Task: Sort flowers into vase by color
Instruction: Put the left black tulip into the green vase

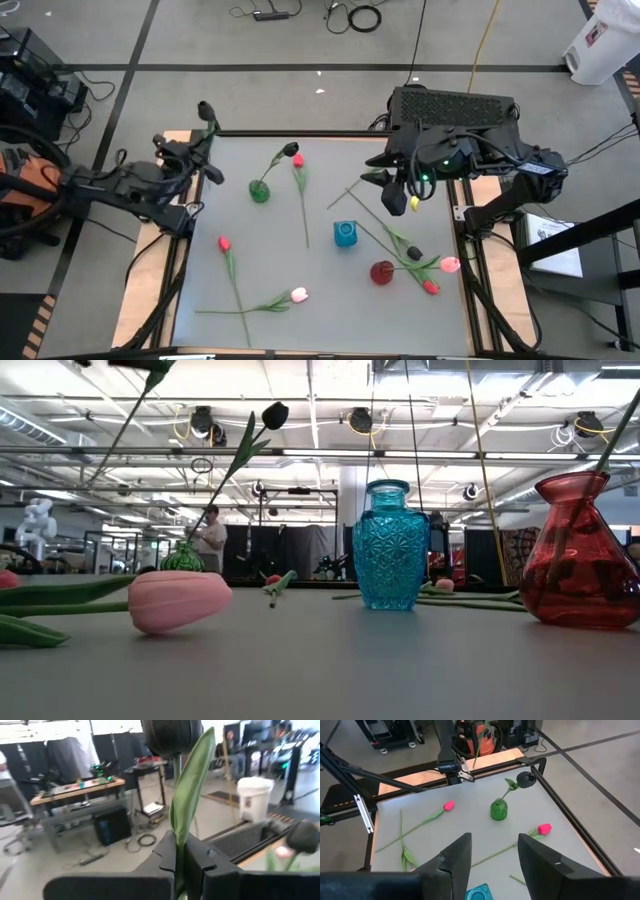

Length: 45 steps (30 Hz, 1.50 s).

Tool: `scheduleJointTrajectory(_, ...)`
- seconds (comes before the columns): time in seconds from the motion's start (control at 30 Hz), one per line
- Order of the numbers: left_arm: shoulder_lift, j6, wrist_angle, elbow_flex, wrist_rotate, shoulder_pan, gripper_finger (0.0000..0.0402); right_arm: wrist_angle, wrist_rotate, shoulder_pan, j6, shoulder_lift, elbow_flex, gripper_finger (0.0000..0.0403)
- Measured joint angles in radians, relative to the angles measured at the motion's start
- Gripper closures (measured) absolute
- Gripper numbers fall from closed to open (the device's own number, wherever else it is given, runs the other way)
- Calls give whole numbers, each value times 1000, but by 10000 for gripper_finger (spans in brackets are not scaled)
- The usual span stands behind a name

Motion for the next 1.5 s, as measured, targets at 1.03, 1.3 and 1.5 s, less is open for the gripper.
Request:
scheduleJointTrajectory(1.03, -217, -244, -184, 0, 100, 69, 390, 0, 0, 0, 11, -2, 0, 250)
scheduleJointTrajectory(1.3, -110, -261, -74, -76, 103, 139, 390, 1, 0, 0, 14, -2, 0, 250)
scheduleJointTrajectory(1.5, -116, -281, 159, -273, 167, 225, 390, 2, -1, 0, 17, -2, 0, 250)
